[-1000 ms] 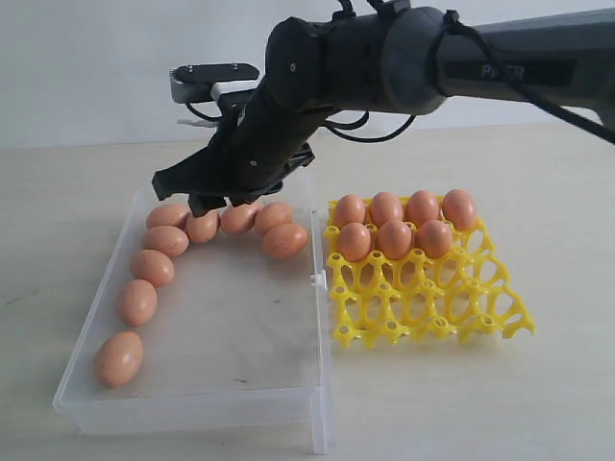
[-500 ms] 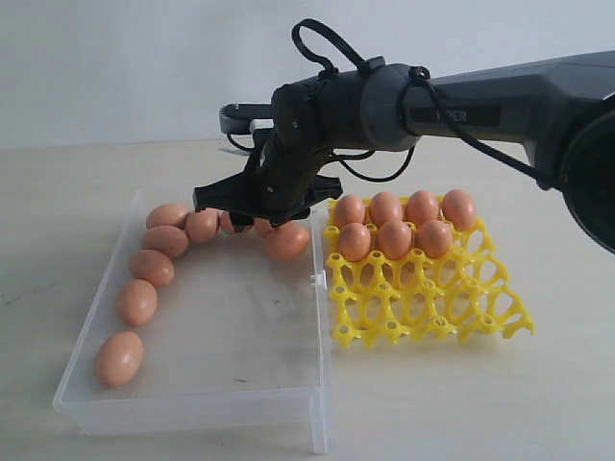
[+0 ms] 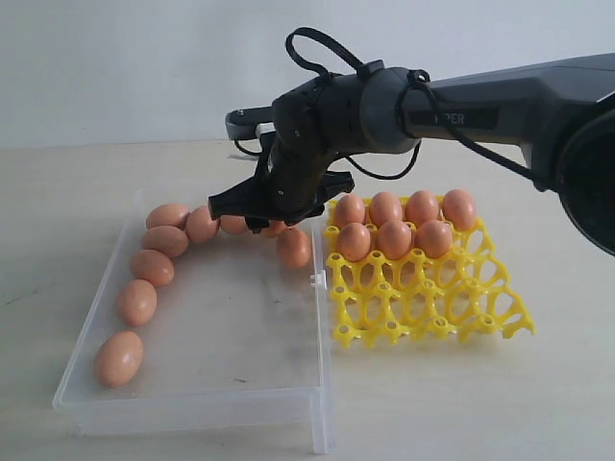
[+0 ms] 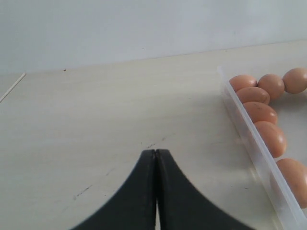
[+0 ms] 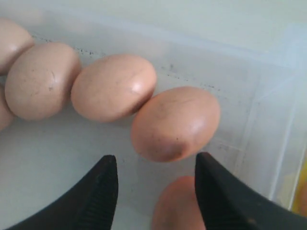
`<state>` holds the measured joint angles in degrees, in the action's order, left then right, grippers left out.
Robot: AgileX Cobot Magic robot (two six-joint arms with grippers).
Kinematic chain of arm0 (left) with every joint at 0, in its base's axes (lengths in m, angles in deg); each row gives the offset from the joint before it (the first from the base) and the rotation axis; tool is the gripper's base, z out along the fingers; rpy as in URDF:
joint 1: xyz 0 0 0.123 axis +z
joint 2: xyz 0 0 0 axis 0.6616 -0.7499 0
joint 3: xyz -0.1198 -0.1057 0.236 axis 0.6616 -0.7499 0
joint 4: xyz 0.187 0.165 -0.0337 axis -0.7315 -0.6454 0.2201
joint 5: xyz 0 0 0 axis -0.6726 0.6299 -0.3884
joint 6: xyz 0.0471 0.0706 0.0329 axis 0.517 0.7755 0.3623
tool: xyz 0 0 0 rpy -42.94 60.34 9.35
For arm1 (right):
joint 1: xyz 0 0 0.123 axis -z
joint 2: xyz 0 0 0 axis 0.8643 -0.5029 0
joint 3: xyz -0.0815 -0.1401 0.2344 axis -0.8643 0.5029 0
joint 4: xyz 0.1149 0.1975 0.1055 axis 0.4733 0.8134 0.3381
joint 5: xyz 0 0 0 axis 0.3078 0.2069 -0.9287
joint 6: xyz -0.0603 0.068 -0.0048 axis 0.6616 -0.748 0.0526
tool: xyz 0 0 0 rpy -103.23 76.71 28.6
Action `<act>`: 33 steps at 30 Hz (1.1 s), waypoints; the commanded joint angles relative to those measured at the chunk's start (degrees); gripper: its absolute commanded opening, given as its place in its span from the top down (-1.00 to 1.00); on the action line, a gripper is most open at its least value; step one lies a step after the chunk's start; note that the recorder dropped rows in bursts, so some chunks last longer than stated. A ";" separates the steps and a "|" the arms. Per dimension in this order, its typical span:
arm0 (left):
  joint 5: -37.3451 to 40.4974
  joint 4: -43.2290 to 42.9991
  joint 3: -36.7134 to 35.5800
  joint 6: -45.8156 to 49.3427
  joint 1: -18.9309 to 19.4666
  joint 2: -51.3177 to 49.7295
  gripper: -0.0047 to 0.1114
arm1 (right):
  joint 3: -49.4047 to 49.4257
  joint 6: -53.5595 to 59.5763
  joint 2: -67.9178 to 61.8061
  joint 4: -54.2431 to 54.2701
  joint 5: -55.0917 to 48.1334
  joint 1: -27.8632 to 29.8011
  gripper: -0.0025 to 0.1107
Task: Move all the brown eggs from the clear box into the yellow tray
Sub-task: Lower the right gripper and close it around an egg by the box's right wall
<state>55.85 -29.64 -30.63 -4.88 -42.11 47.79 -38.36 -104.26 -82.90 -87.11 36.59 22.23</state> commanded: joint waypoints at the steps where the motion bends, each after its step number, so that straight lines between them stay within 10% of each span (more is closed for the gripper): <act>1: -0.79 0.16 0.23 -0.25 0.07 0.32 0.92 | -0.39 0.86 -0.36 0.27 -3.82 0.19 0.08; 33: -0.79 0.16 0.23 -0.25 0.07 0.32 0.92 | -0.39 8.47 -0.36 10.60 -17.15 -1.74 -0.10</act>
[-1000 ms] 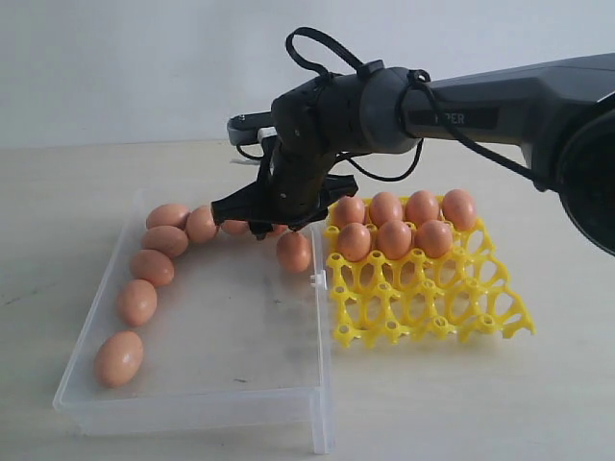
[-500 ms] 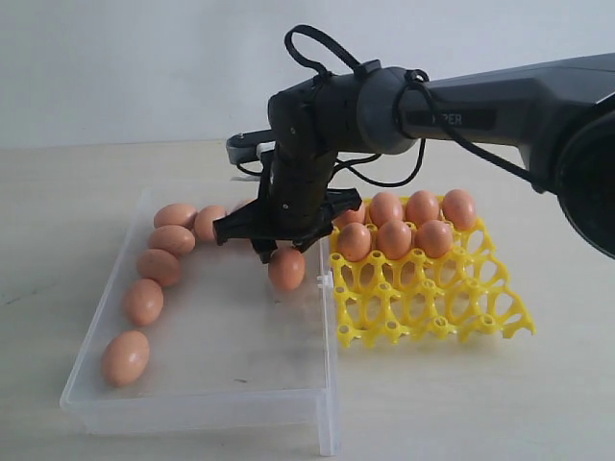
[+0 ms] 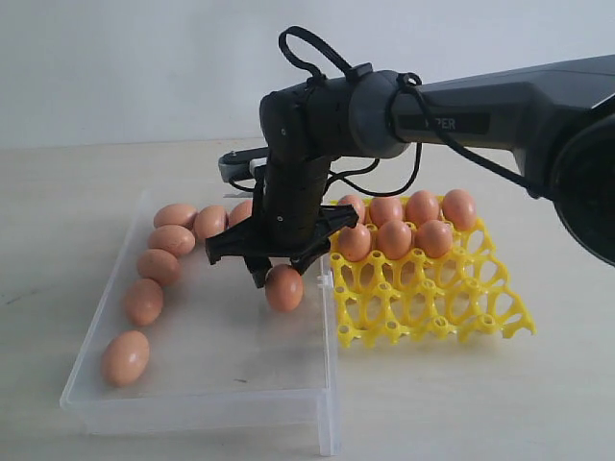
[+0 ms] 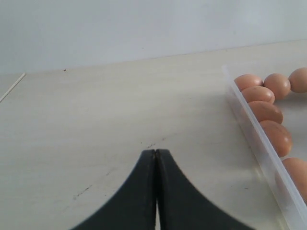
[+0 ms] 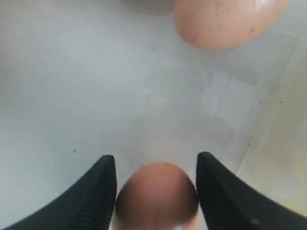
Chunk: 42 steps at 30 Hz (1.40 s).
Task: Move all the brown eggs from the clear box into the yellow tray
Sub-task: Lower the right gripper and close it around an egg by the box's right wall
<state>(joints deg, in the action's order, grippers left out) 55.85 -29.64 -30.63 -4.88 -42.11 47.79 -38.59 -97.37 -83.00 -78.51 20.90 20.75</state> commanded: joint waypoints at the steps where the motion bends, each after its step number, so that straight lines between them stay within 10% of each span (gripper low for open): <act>1: -0.79 0.16 0.23 -0.25 0.07 0.32 0.92 | -0.16 1.58 -0.27 1.99 -1.49 -0.26 -0.14; 32: -0.79 0.16 0.23 -0.25 0.07 0.32 0.92 | -0.02 1.22 -2.03 3.46 2.80 -1.28 -0.12; 38: -0.79 0.16 0.23 -0.25 0.07 0.32 0.92 | -0.02 0.96 -2.40 3.46 4.10 -1.58 0.06; 42: -0.79 0.16 0.23 -0.25 0.07 0.32 0.92 | -0.02 3.07 -2.40 3.46 4.23 -1.58 0.56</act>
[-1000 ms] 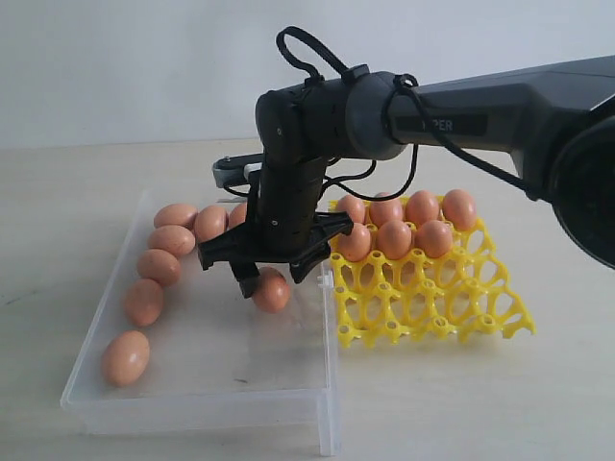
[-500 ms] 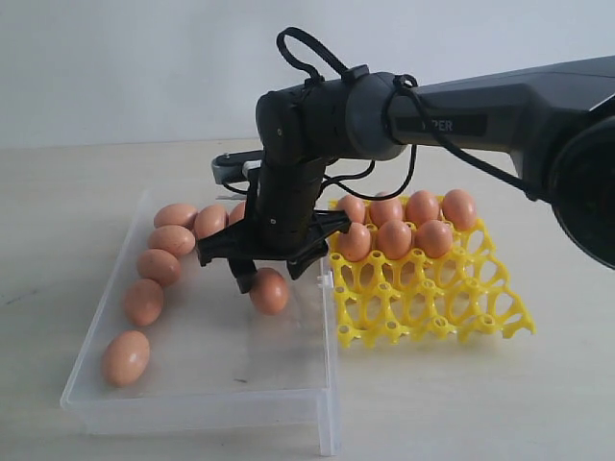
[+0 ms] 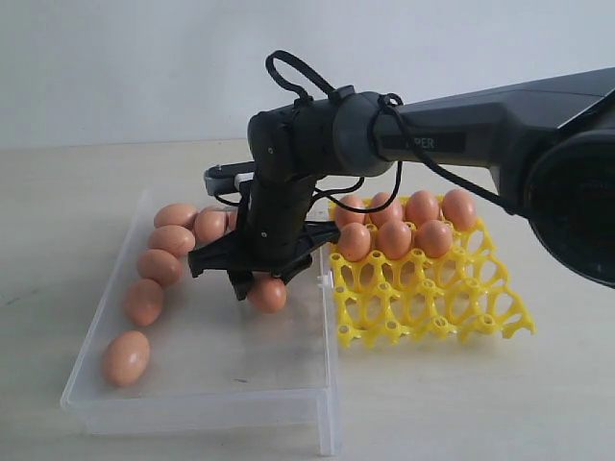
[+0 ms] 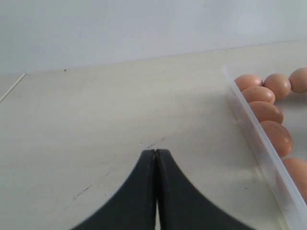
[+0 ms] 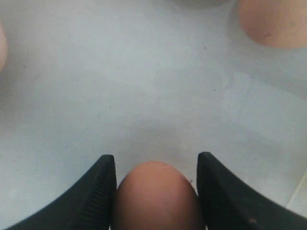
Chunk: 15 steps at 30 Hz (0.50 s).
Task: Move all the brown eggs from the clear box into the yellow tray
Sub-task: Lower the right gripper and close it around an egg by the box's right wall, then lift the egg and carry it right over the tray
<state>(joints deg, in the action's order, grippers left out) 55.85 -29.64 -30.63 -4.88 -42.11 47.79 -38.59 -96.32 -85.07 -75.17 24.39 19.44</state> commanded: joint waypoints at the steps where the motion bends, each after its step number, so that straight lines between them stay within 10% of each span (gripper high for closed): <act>1: -0.79 0.16 0.23 -0.25 0.07 0.32 0.92 | -0.02 3.19 -0.33 0.11 0.73 -0.27 0.71; 3: -0.79 0.16 0.23 -0.25 0.07 0.32 0.92 | -0.02 5.86 -0.21 0.60 0.59 -0.27 0.95; 15: -0.79 0.16 0.23 -0.25 0.07 0.32 0.92 | 4.23 7.47 9.16 -1.57 11.27 -0.91 0.96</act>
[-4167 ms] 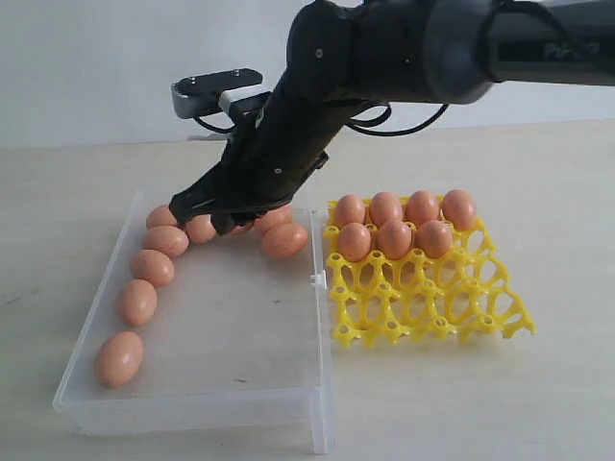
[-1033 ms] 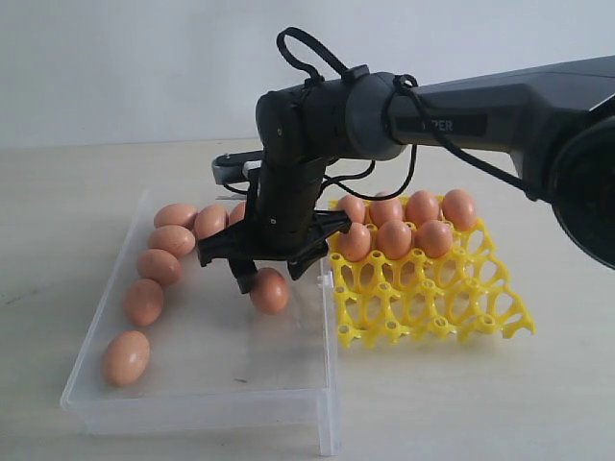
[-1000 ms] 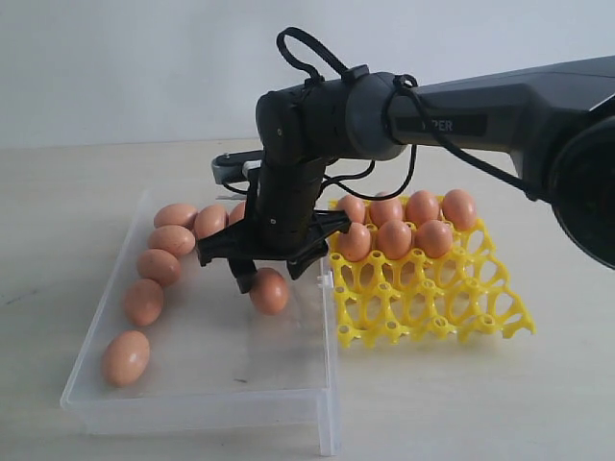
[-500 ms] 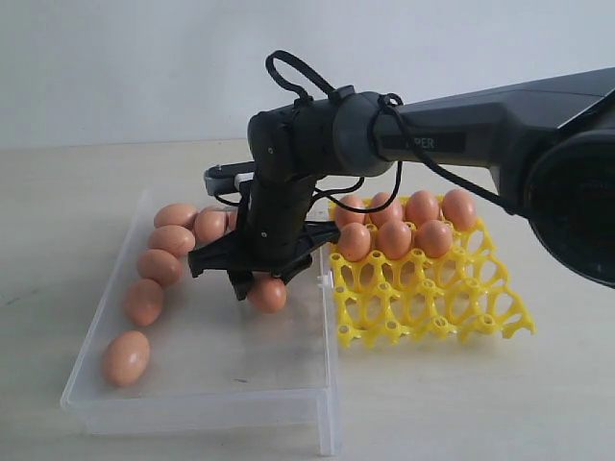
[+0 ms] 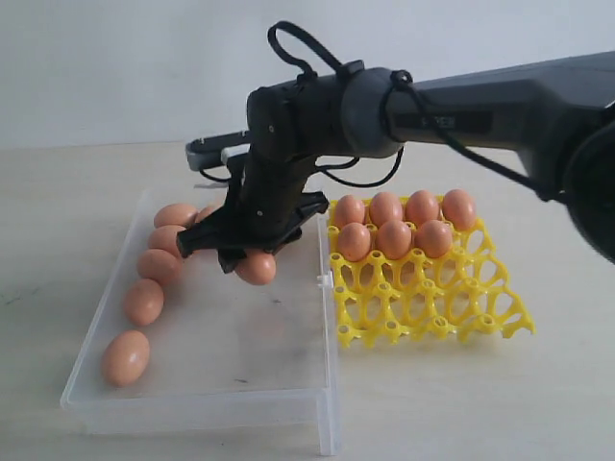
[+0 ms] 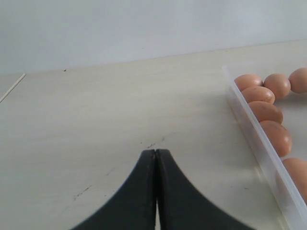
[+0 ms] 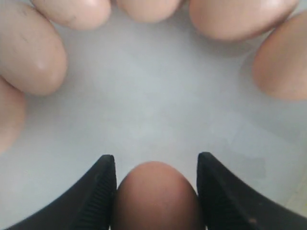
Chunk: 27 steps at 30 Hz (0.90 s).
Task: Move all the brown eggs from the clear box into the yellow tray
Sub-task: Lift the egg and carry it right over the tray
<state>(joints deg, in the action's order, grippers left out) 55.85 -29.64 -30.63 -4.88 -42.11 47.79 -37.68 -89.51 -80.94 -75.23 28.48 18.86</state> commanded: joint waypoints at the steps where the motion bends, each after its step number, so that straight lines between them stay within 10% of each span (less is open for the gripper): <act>1: -0.79 0.16 0.23 -0.25 0.07 0.32 0.92 | 5.22 0.66 6.56 -1.51 9.40 -0.32 0.96; 13: -0.79 0.16 0.23 -0.25 0.07 0.32 0.92 | 39.43 0.55 29.65 -0.36 48.84 2.25 0.96; 27: -0.79 0.16 0.23 -0.25 0.07 0.32 0.92 | 52.90 1.28 38.57 0.16 50.64 21.88 0.96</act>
<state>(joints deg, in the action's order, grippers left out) 55.85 -29.64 -30.63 -4.88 -42.11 47.79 14.61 -88.72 -42.66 -74.79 79.29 37.44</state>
